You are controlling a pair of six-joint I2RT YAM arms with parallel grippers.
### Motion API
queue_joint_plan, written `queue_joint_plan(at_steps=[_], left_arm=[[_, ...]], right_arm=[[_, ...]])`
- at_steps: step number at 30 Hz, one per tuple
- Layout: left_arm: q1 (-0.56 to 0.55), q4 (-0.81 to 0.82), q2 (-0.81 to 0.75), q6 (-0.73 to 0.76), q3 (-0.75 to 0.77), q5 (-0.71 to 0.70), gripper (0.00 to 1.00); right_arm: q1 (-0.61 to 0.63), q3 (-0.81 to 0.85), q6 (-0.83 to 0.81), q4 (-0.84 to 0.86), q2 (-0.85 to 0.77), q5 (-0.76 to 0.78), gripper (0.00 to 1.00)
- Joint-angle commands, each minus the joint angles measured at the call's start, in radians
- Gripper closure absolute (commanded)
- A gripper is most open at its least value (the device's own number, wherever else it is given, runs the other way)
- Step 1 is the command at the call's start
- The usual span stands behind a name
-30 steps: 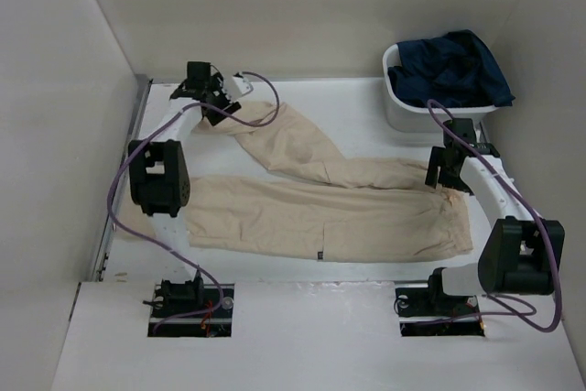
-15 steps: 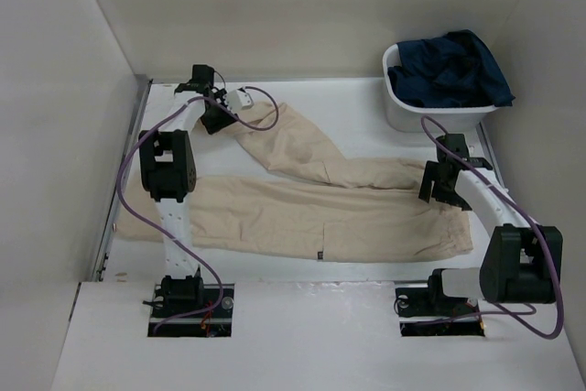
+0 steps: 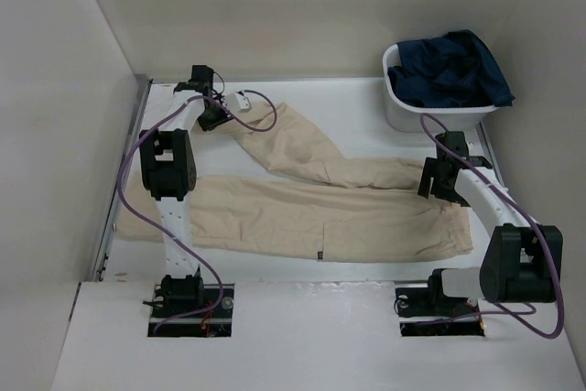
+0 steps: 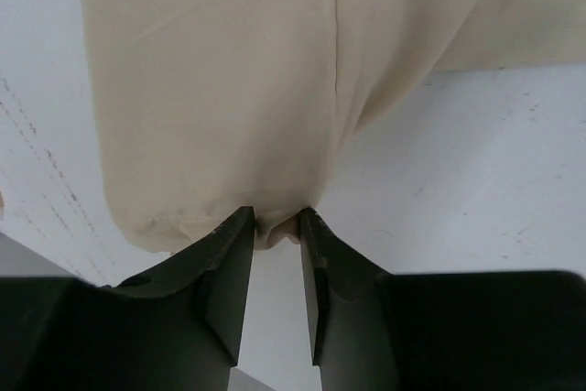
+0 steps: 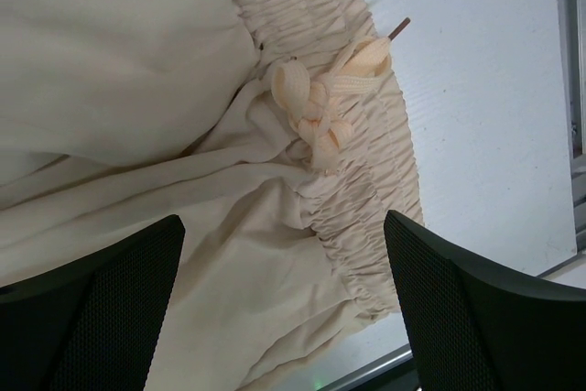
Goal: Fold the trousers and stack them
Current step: Flatten the trousers out
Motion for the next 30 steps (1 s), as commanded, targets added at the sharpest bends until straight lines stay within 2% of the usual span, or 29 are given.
queue_joint_plan(at_steps=[1,4,6,11,16,22,25,30], left_arm=[[0.003,0.029,0.006,0.023,0.041,-0.032,0.82],[0.008,0.046,0.009,0.025,0.041,-0.053,0.95],[0.018,0.086,-0.002,0.015,0.036,-0.062,0.99],[0.041,0.239,-0.118,-0.052,-0.022,-0.056,1.0],[0.072,0.244,-0.241,-0.075,-0.068,-0.039,1.0],[0.112,0.222,-0.336,-0.144,-0.096,-0.026,0.99],[0.12,0.198,-0.367,-0.169,-0.12,-0.021,0.99],[0.141,0.202,-0.394,-0.189,-0.148,-0.029,0.98]], right_arm=[[-0.003,0.069,-0.018,0.039,-0.02,0.004,0.06],[-0.038,0.096,-0.033,0.051,-0.025,0.018,0.06],[-0.073,0.115,-0.035,0.082,-0.008,0.008,0.06],[-0.09,0.179,-0.024,0.148,0.127,-0.008,0.06],[-0.124,0.24,0.036,0.218,0.263,-0.037,0.08],[-0.124,0.323,0.053,0.211,0.4,-0.089,0.11],[-0.124,0.334,0.054,0.212,0.435,-0.094,0.16],[-0.122,0.334,0.063,0.211,0.47,-0.101,0.34]])
